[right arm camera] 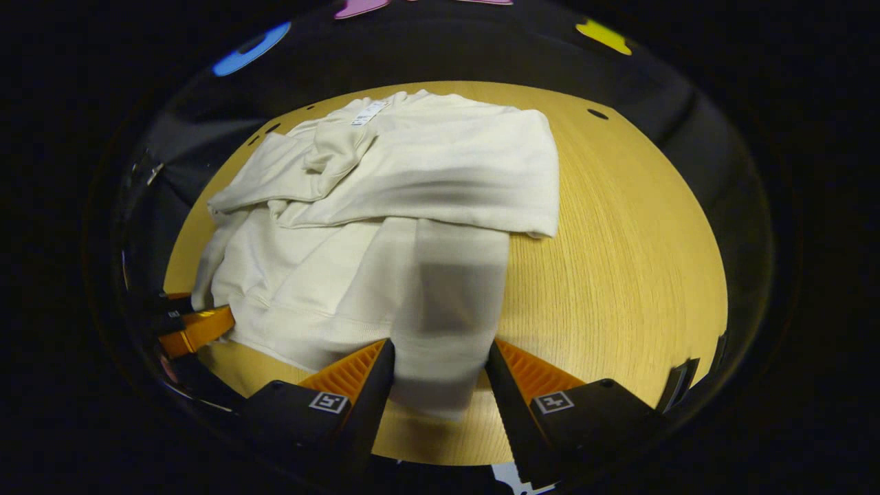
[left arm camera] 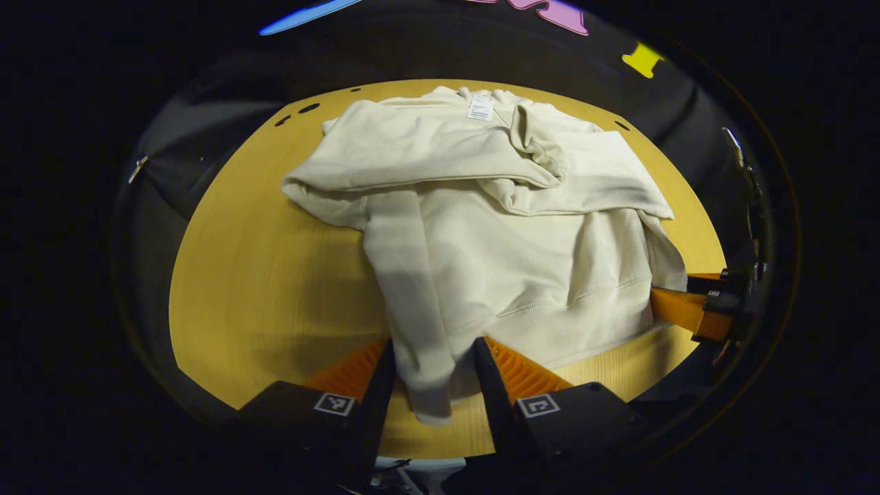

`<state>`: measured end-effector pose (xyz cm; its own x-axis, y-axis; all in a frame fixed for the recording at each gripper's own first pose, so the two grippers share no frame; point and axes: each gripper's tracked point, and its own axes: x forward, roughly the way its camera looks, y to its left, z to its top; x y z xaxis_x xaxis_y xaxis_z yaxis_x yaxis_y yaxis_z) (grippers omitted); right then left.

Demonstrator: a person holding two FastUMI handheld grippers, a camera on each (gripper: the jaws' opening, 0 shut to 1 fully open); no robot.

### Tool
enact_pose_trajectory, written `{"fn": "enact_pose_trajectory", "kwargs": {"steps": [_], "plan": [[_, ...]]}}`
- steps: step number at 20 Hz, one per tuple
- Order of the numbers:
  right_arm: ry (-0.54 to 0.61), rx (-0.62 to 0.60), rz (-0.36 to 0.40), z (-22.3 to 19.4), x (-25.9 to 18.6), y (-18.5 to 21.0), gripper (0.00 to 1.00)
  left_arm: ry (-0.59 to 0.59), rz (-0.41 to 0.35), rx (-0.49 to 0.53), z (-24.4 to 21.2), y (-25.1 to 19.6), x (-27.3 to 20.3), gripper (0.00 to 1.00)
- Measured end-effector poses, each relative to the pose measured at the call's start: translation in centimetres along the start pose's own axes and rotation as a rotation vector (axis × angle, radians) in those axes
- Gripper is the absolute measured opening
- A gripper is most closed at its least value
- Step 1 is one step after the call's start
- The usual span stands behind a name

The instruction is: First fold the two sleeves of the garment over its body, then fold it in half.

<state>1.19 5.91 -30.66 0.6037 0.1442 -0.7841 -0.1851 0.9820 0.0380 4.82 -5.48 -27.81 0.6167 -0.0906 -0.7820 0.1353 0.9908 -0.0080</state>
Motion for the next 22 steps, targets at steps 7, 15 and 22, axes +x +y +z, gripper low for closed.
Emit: {"fn": "enact_pose_trajectory", "kwargs": {"steps": [7,15,22], "plan": [[0.054,-0.028,0.113,-0.8,-0.4,1.0,0.18,-0.020,-0.083,-0.068,0.4,-0.9,-0.1,0.09],[0.080,-0.029,0.234,0.5,-2.5,0.0,0.14,0.047,-0.147,-0.083,0.5,-1.2,-1.1,0.07],[0.077,0.031,0.307,2.5,-4.1,-0.3,0.14,0.057,-0.204,-0.106,2.0,-1.3,-2.6,0.07]]}}
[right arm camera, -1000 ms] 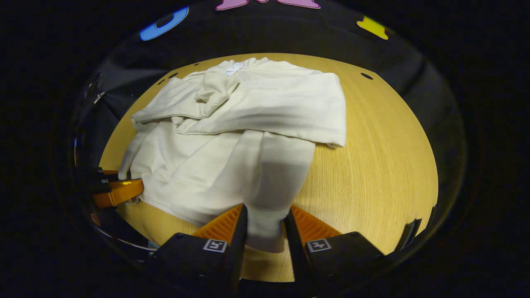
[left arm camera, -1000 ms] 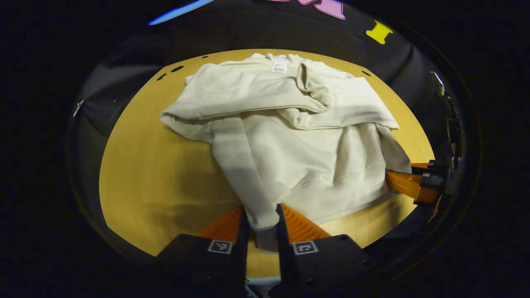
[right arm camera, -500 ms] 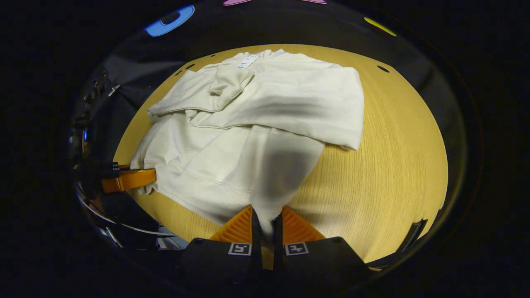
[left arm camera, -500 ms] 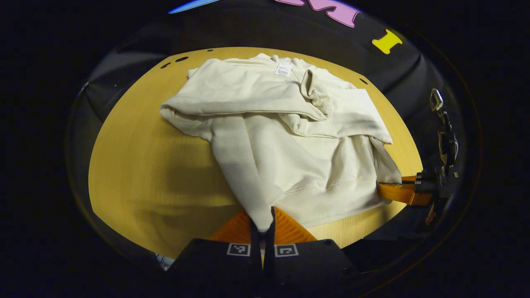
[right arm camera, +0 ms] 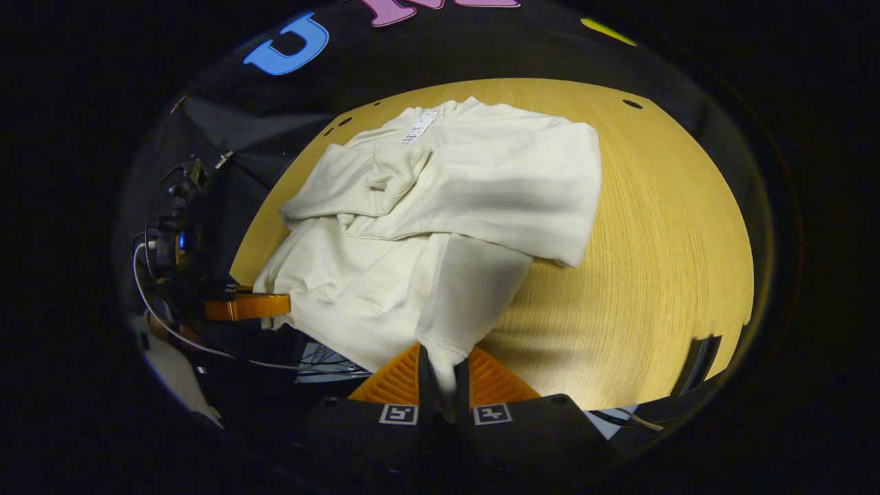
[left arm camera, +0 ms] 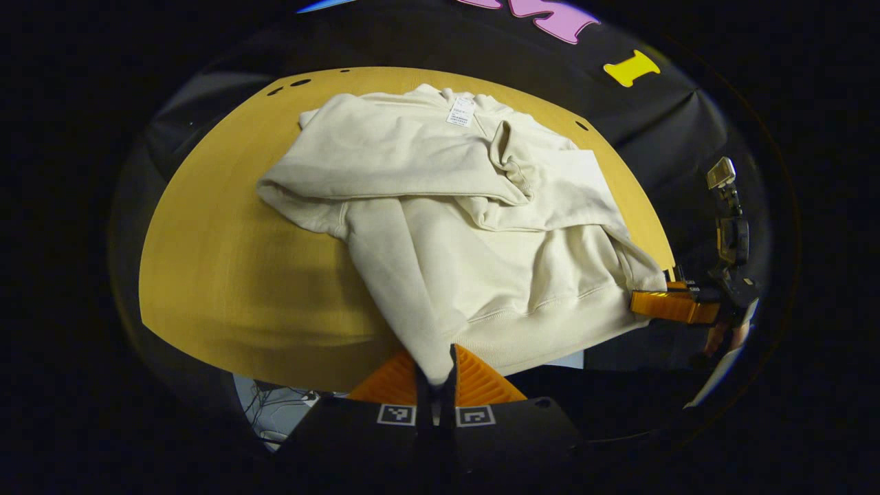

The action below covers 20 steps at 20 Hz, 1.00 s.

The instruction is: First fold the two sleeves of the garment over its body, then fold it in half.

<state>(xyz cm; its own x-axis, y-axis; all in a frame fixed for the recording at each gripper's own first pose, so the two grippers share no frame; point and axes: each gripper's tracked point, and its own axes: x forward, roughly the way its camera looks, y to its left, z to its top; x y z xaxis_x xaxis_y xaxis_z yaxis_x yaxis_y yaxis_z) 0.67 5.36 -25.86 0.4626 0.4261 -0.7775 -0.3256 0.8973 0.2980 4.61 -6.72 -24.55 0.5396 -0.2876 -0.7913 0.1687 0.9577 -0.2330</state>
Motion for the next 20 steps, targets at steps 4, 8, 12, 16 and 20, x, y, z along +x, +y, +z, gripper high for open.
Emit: {"fn": "enact_pose_trajectory", "kwargs": {"steps": [4,8,12,16,20], "plan": [[-0.015,0.008,0.032,1.5,-1.4,0.9,0.14,-0.016,-0.019,0.004,1.7,0.1,-2.1,0.07],[-0.085,-0.006,0.043,4.8,-2.9,1.6,0.14,-0.069,-0.018,0.023,4.6,-0.4,-4.3,0.07],[-0.158,0.031,0.061,8.2,-4.0,1.7,0.14,-0.141,-0.025,-0.019,8.7,-0.5,-6.0,0.07],[-0.232,0.095,0.082,12.5,-4.7,2.1,0.14,-0.199,-0.023,-0.022,12.7,-0.3,-6.8,0.07],[-0.310,0.135,0.065,16.9,-4.4,2.0,0.14,-0.241,-0.018,-0.023,16.5,-0.5,-6.5,0.07]]}}
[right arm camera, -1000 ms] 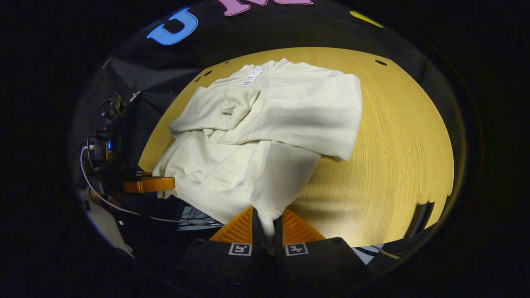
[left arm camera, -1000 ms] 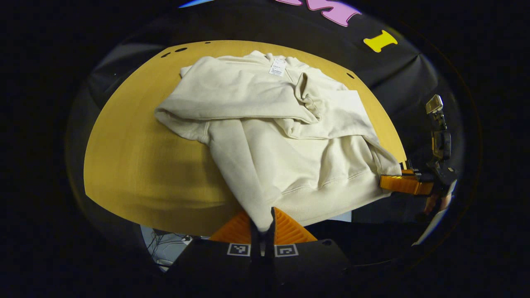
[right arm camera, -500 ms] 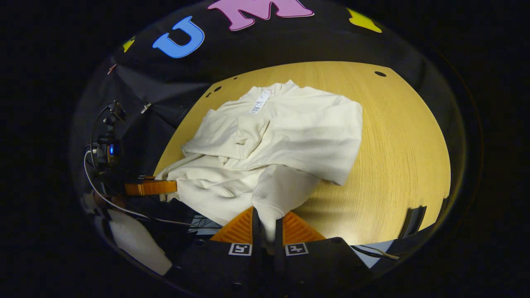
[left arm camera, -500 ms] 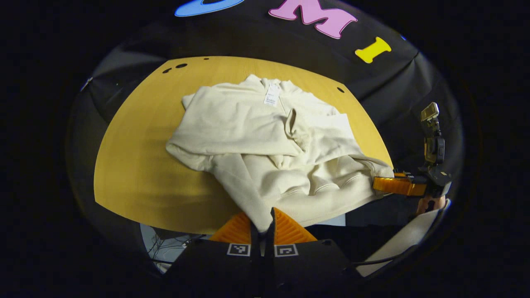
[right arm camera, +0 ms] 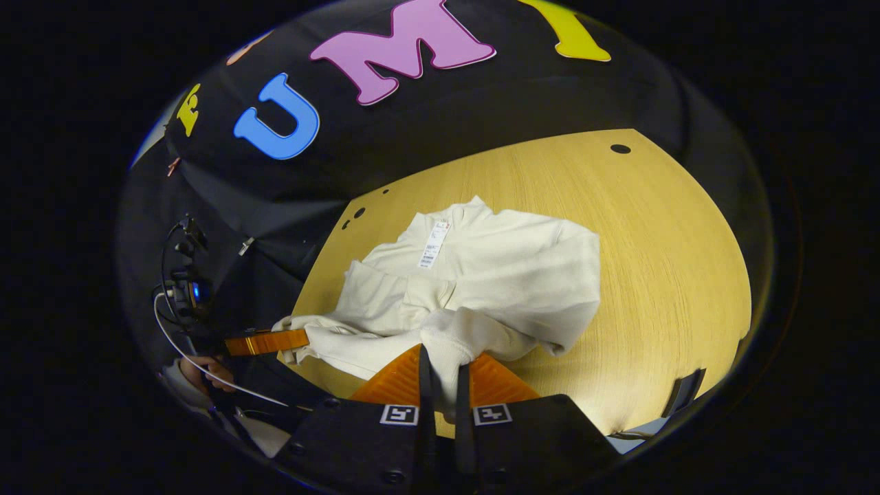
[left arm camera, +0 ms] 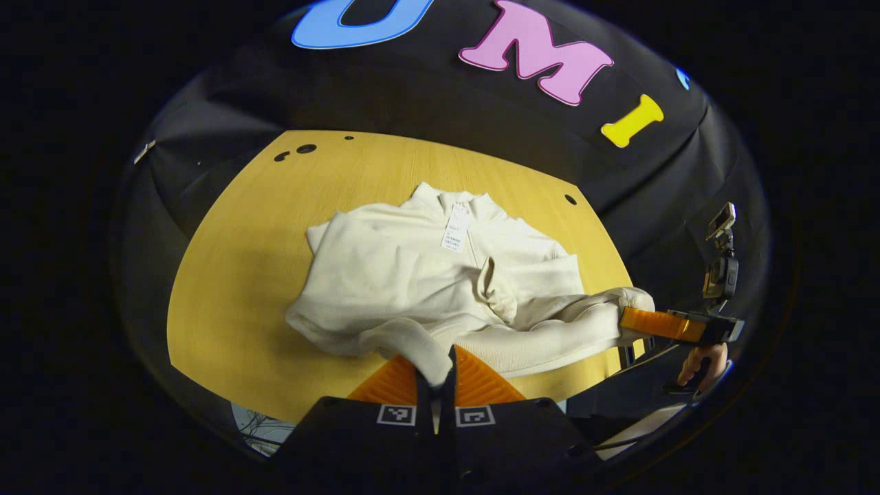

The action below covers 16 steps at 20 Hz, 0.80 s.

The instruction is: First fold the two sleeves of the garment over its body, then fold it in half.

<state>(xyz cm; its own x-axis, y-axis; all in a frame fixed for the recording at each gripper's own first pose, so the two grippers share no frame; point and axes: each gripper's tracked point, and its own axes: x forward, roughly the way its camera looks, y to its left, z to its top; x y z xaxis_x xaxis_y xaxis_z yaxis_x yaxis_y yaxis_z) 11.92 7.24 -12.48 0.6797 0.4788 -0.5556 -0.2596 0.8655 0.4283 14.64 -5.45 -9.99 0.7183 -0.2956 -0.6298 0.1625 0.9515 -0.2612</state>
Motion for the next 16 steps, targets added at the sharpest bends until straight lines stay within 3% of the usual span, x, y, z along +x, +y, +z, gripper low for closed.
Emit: {"fn": "enact_pose_trajectory", "kwargs": {"steps": [7,16], "plan": [[-0.067,0.074,-0.044,4.4,3.7,-0.7,0.14,-0.044,0.012,-0.046,5.4,0.8,3.0,0.07],[-0.040,0.159,-0.095,6.9,10.5,-3.1,0.14,0.001,0.048,-0.125,9.0,3.5,10.5,0.07]]}}
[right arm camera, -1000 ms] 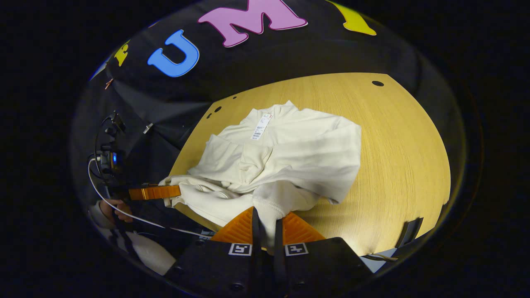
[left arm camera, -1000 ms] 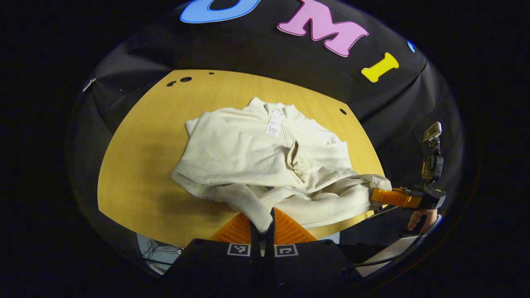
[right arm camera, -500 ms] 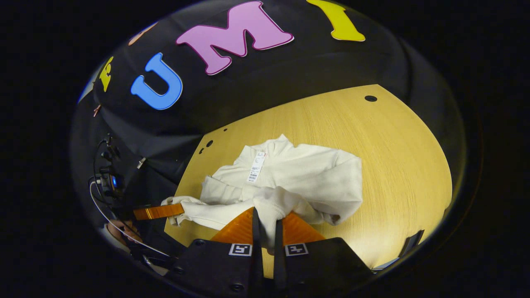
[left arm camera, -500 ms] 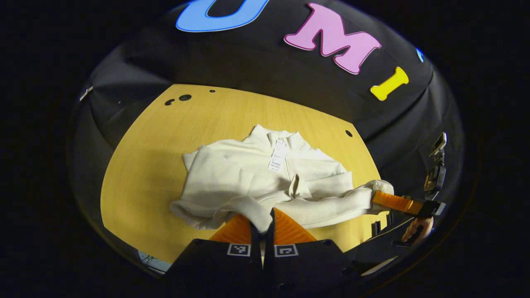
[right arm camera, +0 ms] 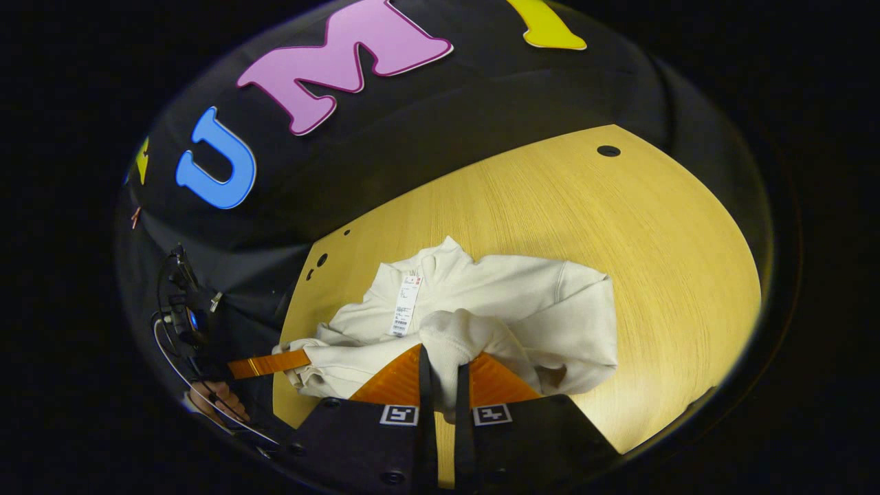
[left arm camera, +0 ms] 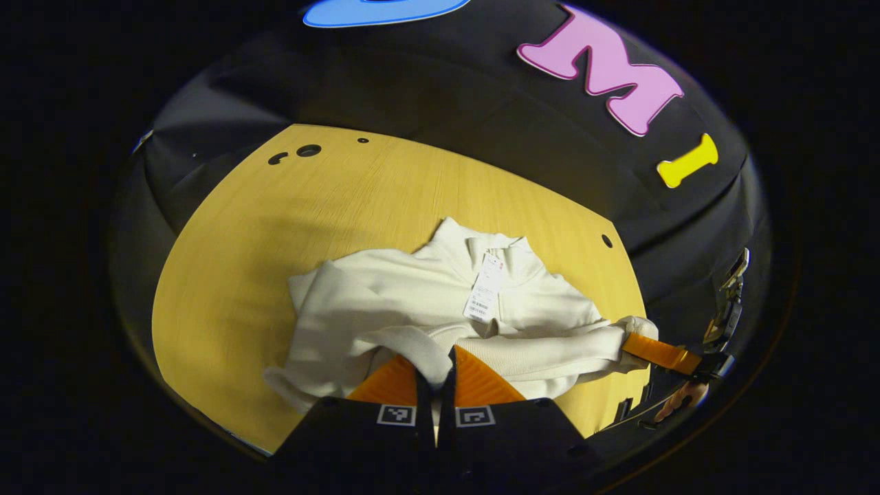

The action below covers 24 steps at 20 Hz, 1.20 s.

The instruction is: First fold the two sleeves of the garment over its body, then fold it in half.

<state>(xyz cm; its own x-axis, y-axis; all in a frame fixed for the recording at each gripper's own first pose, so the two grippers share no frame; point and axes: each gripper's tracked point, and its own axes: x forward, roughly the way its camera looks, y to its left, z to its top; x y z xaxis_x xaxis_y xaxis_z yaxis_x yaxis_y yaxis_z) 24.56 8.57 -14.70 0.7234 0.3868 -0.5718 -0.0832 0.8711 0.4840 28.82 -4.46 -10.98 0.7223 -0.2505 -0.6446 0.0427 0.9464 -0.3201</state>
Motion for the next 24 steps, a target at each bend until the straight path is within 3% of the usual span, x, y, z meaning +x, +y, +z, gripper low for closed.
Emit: {"fn": "enact_pose_trajectory", "kwargs": {"steps": [7,12,19,24], "plan": [[0.045,0.043,-0.048,-0.2,4.7,-1.8,0.14,0.054,0.045,-0.054,0.6,1.3,5.2,0.07],[0.101,0.011,-0.100,-1.8,6.9,-3.2,0.14,0.097,0.081,-0.032,0.0,1.6,7.6,0.07],[0.130,-0.016,-0.110,-2.9,8.7,-4.0,0.20,0.133,0.107,0.025,-1.1,1.8,9.6,0.07],[0.133,-0.027,-0.128,-3.1,9.2,-4.3,0.26,0.138,0.094,0.040,-1.5,1.9,9.7,0.18]]}}
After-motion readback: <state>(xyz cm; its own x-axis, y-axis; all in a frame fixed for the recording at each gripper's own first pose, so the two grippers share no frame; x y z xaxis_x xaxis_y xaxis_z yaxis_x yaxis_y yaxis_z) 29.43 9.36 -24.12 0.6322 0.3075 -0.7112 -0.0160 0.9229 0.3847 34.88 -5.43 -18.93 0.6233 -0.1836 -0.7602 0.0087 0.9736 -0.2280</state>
